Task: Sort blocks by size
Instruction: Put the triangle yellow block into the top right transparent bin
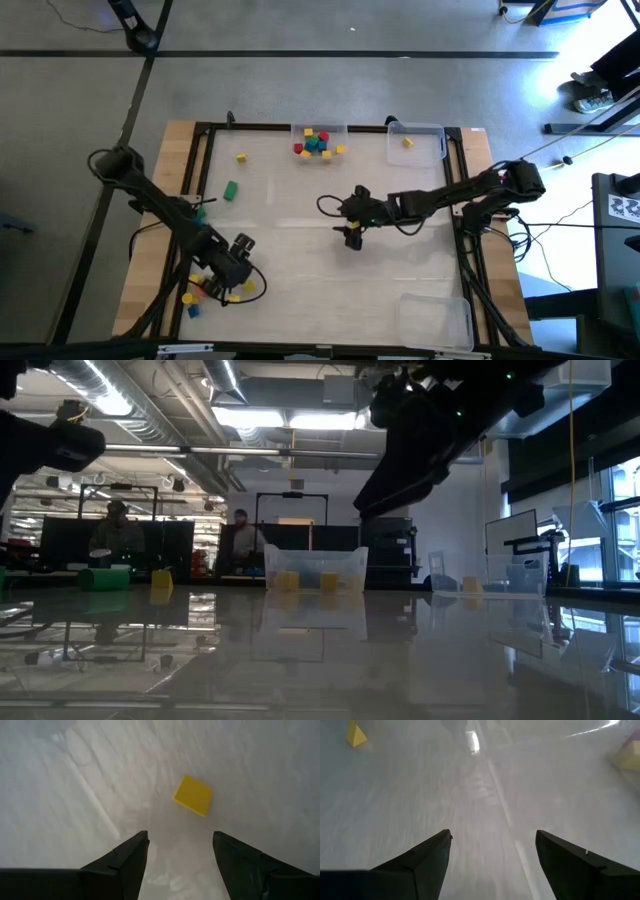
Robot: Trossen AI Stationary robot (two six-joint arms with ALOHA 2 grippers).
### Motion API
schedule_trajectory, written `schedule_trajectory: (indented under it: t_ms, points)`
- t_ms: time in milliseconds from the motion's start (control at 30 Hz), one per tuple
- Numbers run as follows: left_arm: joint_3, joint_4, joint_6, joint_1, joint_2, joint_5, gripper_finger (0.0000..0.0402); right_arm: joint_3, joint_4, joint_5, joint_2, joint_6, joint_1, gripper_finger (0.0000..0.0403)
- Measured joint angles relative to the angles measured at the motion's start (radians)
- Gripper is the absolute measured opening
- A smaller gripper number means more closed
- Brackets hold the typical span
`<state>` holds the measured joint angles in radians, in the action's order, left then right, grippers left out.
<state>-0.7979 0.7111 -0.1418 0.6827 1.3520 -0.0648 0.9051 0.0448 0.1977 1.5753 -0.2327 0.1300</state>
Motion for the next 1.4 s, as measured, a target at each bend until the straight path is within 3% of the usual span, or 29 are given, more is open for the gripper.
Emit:
schedule_trajectory:
  t_ms: [133, 433, 867, 1167, 1400]
  points:
    - [0.0, -0.014, 0.072, 0.0, 0.037, -0.003, 0.0211, 0.0, -0.019, 0.052, 0.0, -0.007, 0.024, 0.0289]
    - [0.0, -0.186, 0.226, 0.001, 0.137, 0.044, 0.0211, 0.0, -0.06, 0.046, 0.0, -0.007, 0.028, 0.0289]
    - [-0.002, -0.189, 0.232, 0.0, 0.244, 0.054, 0.0209, 0.0, -0.057, 0.057, 0.0, 0.001, 0.028, 0.0289]
    - [-0.001, -0.2, 0.228, -0.006, 0.238, 0.055, 0.0119, 0.0, -0.055, 0.072, 0.0, 0.002, 0.027, 0.0289]
    - [-0.037, -0.123, 0.207, -0.039, 0.211, 0.036, 0.0119, 0.0, -0.05, 0.072, 0.0, 0.003, 0.027, 0.0289]
